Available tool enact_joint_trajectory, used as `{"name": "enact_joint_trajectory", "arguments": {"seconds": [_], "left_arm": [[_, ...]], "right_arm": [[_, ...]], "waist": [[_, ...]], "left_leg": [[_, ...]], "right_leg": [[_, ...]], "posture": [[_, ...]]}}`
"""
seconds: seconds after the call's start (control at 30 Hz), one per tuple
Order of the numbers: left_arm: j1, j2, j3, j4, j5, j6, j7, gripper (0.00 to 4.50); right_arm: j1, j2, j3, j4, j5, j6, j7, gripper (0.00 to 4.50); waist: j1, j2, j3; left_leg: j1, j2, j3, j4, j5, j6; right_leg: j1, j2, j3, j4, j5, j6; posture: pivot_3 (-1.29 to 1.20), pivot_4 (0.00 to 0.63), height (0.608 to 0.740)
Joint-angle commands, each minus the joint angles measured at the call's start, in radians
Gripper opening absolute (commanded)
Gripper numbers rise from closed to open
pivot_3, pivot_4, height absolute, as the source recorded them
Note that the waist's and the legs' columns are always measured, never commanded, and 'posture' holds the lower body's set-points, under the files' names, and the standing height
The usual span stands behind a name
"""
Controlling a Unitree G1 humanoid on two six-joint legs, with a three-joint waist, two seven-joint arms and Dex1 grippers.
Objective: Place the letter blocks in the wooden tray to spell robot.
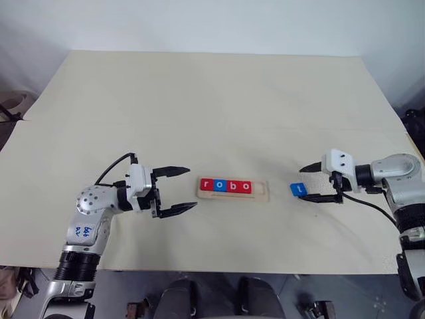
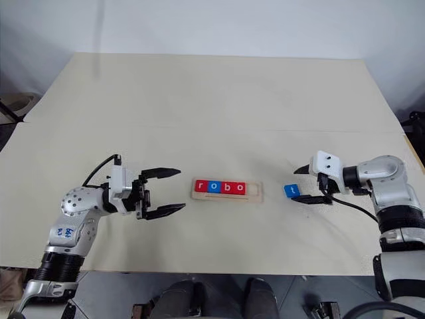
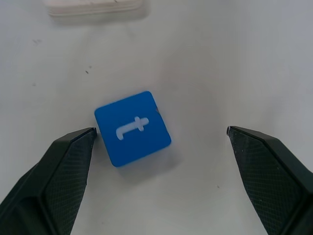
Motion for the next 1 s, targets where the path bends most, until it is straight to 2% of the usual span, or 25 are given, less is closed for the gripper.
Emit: {"name": "enact_joint_trajectory", "arguments": {"seconds": [0.03, 0.1, 0.27, 0.33, 0.37, 0.57, 0.7, 1.0], "left_arm": [[0.018, 0.014, 0.020, -0.066, -0.015, 0.010, 0.019, 4.50], [0.022, 0.015, 0.021, -0.073, -0.015, 0.014, 0.023, 4.50], [0.021, 0.019, 0.022, -0.079, -0.017, 0.020, 0.030, 4.50], [0.018, 0.018, 0.020, -0.079, -0.017, 0.021, 0.031, 4.50], [0.016, 0.017, 0.019, -0.078, -0.017, 0.022, 0.031, 4.50], [0.002, 0.010, 0.011, -0.071, -0.015, 0.025, 0.031, 4.50], [-0.009, 0.005, 0.004, -0.063, -0.014, 0.027, 0.028, 4.50], [-0.004, -0.004, -0.001, -0.064, -0.011, 0.019, 0.031, 4.50]], "right_arm": [[-0.009, 0.014, 0.015, 0.026, -0.013, -0.007, 0.051, 4.31], [-0.013, 0.015, 0.015, 0.034, -0.020, -0.003, 0.056, 3.87], [-0.004, 0.011, -0.001, -0.003, 0.000, 0.029, 0.072, 2.26], [0.000, 0.011, 0.000, -0.066, 0.013, 0.117, 0.075, 1.58], [0.007, 0.010, 0.000, -0.113, 0.026, 0.167, 0.080, 1.45], [0.048, 0.033, -0.010, -0.426, 0.111, 0.435, 0.043, 1.46], [0.052, 0.064, 0.010, -0.546, 0.127, 0.530, 0.002, 1.46], [0.044, 0.114, 0.066, -0.557, 0.082, 0.520, -0.055, 1.46]], "waist": [[-0.001, 0.000, 0.000], [-0.002, 0.000, 0.000], [-0.001, 0.000, 0.000], [-0.001, 0.000, 0.000], [-0.001, 0.000, 0.000], [-0.001, 0.000, 0.000], [0.002, 0.000, 0.000], [0.000, 0.000, 0.000]], "left_leg": [[0.000, 0.000, 0.000, 0.000, 0.000, 0.000], [0.000, 0.000, 0.000, 0.000, 0.000, 0.000], [0.001, 0.000, 0.000, 0.001, 0.000, 0.000], [0.001, 0.000, 0.000, 0.001, 0.000, 0.000], [0.001, 0.001, 0.000, 0.001, 0.000, 0.000], [0.000, 0.001, 0.000, 0.001, 0.000, 0.000], [0.000, 0.000, 0.000, 0.001, 0.000, 0.000], [0.000, 0.000, 0.000, 0.001, 0.000, 0.000]], "right_leg": [[0.000, 0.000, 0.000, 0.000, 0.000, 0.000], [0.000, 0.000, 0.000, 0.000, 0.000, 0.000], [0.001, 0.000, 0.000, 0.001, 0.000, 0.000], [0.001, 0.000, 0.000, 0.001, 0.000, 0.000], [0.001, 0.000, 0.000, 0.001, 0.000, 0.000], [0.000, 0.000, 0.000, 0.002, 0.000, 0.000], [0.000, 0.000, 0.000, 0.001, 0.000, 0.000], [-0.001, 0.000, 0.000, 0.001, 0.000, 0.000]], "posture": [[0.00, 0.150, 0.740], [0.00, 0.150, 0.740], [0.00, 0.150, 0.740], [0.00, 0.150, 0.740], [0.00, 0.150, 0.740], [0.00, 0.150, 0.740], [0.00, 0.150, 0.740], [0.00, 0.150, 0.740]]}}
